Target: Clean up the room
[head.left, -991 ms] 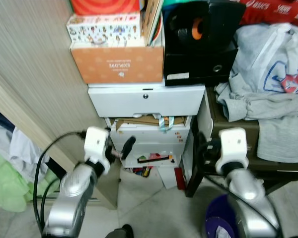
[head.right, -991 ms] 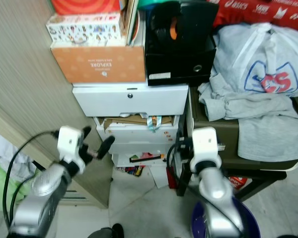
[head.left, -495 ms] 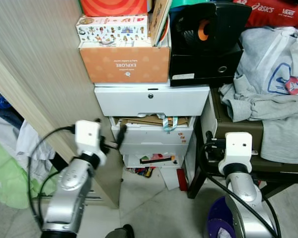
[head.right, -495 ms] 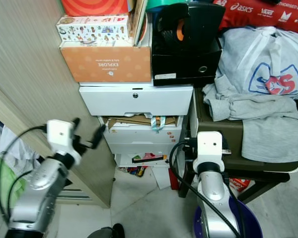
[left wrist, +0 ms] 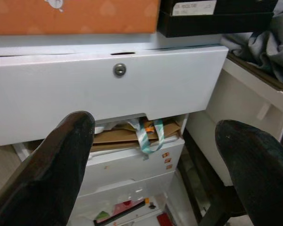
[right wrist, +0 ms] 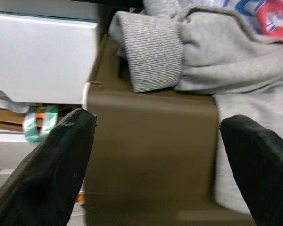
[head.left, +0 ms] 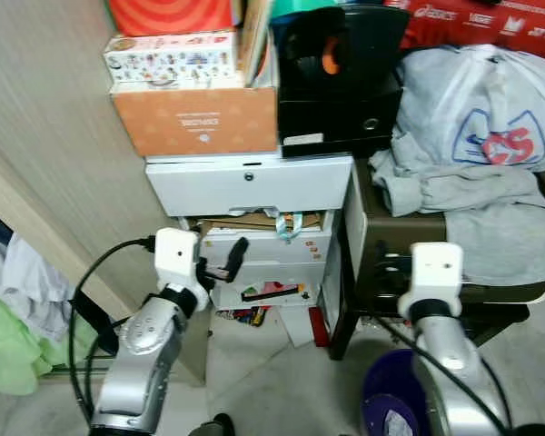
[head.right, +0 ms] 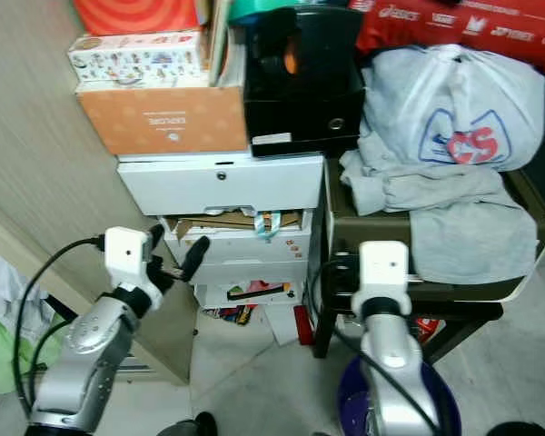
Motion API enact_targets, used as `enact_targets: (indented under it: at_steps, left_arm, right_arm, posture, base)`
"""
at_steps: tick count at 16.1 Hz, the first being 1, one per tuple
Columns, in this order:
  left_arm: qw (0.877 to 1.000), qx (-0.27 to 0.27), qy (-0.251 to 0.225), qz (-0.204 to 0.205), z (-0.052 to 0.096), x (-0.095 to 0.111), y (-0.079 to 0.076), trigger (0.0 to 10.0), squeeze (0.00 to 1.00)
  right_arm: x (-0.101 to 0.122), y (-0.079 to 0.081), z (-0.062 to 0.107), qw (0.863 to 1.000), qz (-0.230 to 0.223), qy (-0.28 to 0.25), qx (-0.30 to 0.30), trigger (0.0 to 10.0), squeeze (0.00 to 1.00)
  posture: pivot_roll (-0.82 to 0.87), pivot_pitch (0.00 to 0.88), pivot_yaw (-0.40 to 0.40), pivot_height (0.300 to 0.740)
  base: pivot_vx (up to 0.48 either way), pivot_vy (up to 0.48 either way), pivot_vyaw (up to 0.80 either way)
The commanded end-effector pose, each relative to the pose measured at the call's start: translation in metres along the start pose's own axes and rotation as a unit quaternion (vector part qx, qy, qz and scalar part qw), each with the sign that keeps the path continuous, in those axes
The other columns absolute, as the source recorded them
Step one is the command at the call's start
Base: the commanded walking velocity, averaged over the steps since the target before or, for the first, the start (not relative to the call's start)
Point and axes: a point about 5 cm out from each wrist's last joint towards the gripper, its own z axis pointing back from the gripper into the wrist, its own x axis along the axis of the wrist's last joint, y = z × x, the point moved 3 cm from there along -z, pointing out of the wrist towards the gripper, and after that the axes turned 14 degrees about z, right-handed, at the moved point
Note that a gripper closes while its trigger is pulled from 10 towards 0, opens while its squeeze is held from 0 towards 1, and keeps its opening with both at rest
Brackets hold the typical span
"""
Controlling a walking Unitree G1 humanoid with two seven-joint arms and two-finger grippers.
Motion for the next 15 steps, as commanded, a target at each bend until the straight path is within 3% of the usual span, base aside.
enact_targets:
  at_steps: [1, 7, 15]
  left_arm:
    - [1.0, 0.011, 0.003, -0.004, 0.0034, 0.0009, 0.0067, 10.0, 0.0]
    - [1.0, 0.011, 0.003, -0.005, 0.0018, 0.0012, 0.0068, 10.0, 0.0]
    - [1.0, 0.018, -0.004, 0.007, 0.0016, 0.0018, 0.0087, 10.0, 0.0]
  right_arm:
    - [0.0048, 0.0044, 0.0005, 1.0, -0.007, -0.008, 0.007, 10.0, 0.0]
    - [0.0035, 0.0051, -0.0011, 1.0, -0.002, -0.007, 0.008, 10.0, 0.0]
    - [0.0058, 0.0047, -0.0052, 1.0, 0.006, -0.014, 0.006, 10.0, 0.0]
  posture:
    - [-0.08, 0.127, 0.055, 0.74]
    - [-0.08, 0.123, 0.053, 0.74]
    - [-0.08, 0.113, 0.047, 0.74]
  base:
    - [0.0, -0.259, 0.0]
    - [0.0, -0.264, 0.0]
    - [0.0, 0.0, 0.0]
